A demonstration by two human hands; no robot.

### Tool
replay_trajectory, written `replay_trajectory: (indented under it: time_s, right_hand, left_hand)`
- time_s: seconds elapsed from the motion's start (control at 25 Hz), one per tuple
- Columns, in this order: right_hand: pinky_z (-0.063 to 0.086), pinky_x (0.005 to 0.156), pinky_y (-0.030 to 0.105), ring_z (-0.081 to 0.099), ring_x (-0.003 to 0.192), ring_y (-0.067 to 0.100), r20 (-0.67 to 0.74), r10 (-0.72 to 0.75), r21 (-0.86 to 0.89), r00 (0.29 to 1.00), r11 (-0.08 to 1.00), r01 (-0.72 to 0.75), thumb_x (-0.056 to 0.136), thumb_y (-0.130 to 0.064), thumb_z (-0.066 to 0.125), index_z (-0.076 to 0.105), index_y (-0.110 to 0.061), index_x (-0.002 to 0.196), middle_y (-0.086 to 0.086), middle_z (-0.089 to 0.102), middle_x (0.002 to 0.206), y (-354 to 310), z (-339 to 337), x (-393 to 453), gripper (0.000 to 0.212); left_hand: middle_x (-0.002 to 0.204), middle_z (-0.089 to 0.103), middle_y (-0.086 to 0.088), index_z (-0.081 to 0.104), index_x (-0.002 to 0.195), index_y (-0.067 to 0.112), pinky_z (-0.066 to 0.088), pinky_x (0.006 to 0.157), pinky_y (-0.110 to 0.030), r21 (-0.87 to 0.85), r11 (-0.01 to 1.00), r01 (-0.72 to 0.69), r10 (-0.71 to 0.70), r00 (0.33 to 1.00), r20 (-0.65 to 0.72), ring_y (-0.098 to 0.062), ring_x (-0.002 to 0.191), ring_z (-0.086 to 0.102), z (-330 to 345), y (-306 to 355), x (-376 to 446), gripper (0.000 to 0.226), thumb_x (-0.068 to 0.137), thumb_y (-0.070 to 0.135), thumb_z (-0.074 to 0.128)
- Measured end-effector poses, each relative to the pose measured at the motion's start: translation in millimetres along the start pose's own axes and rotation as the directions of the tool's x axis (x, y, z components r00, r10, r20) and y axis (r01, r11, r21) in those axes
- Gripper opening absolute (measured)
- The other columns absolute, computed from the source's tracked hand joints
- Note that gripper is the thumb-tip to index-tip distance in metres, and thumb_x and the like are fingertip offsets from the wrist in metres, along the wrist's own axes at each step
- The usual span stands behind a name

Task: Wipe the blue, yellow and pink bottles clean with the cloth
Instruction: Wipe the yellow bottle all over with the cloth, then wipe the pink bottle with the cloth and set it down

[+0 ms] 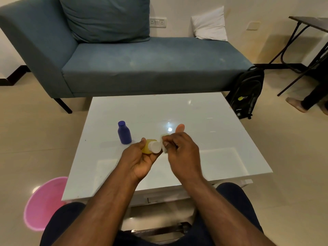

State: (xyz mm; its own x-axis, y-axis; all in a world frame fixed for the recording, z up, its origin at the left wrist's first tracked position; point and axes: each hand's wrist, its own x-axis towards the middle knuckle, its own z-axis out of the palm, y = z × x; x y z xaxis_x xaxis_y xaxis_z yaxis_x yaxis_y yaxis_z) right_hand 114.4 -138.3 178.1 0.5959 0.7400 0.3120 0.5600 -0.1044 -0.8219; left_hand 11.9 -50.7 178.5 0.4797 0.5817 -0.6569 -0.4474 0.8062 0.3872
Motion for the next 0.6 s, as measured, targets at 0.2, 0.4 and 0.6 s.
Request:
replay_trajectory:
  time_s: [0.2,0.4,0.6]
  right_hand:
    - [0.057,0.08,0.029,0.065,0.086,0.003,0.099,0.313,0.241,0.945,0.913,-0.328,0.088,-0.018,0.065,0.068,-0.033,0.086,-0.016,0.069,0.088,35.2,13.5,-1.8,0.016]
    - [0.058,0.078,0.031,0.065,0.085,0.006,0.203,0.343,0.162,0.917,0.912,-0.377,0.087,-0.017,0.065,0.068,-0.03,0.09,-0.013,0.069,0.089,78.7,27.2,-3.3,0.014]
    - [0.059,0.072,0.034,0.067,0.082,0.012,0.215,0.459,0.095,0.862,0.869,-0.486,0.084,-0.013,0.068,0.069,-0.028,0.086,-0.01,0.07,0.086,139.5,34.0,18.4,0.015]
  left_hand:
    - [0.138,0.053,-0.023,0.038,0.147,0.008,0.051,0.089,-0.056,0.006,1.0,-0.001,0.001,0.999,-0.054,-0.039,0.11,0.063,-11.9,-12.5,24.0,0.05,0.101,0.02,0.053]
    - [0.14,0.053,-0.014,0.045,0.144,0.015,0.051,0.094,-0.06,0.207,0.978,-0.041,0.075,0.984,-0.16,-0.04,0.122,0.055,-33.4,-23.3,64.0,0.051,0.096,0.02,0.062]
    - [0.13,0.063,-0.008,0.053,0.131,0.019,0.051,0.1,-0.049,0.601,0.772,-0.208,0.326,0.941,-0.094,-0.03,0.118,0.062,-36.0,-8.8,110.4,0.04,0.094,0.012,0.065]
